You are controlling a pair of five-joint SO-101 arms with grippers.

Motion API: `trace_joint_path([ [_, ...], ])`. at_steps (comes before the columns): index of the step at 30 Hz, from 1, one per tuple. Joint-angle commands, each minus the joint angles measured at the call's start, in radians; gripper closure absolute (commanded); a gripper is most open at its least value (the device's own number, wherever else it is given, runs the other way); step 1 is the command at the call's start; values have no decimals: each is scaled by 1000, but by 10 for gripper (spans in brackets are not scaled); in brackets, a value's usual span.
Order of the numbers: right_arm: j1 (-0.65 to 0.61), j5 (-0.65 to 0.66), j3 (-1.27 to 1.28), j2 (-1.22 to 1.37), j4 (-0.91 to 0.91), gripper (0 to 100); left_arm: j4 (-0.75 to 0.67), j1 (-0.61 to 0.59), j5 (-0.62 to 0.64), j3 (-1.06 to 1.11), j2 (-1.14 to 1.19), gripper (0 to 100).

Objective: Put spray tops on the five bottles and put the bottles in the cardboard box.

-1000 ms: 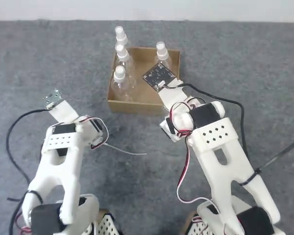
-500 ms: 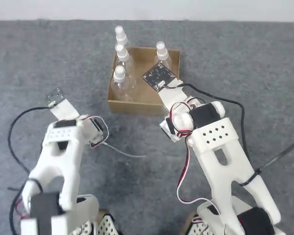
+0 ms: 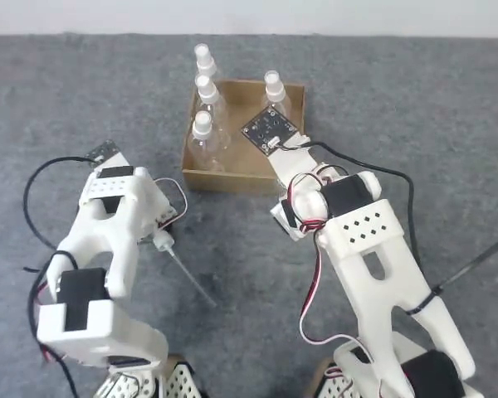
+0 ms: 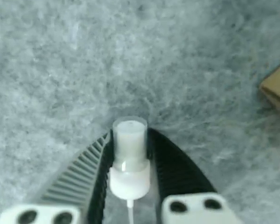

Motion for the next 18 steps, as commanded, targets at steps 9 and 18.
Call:
trace_joint_path([
  [9,10,-14,-6,-48,-19,919,43,-6,11,-41,5,989],
  [18,10,-14,-6,-48,-19,919,-20,-3,8,93,-195,990],
])
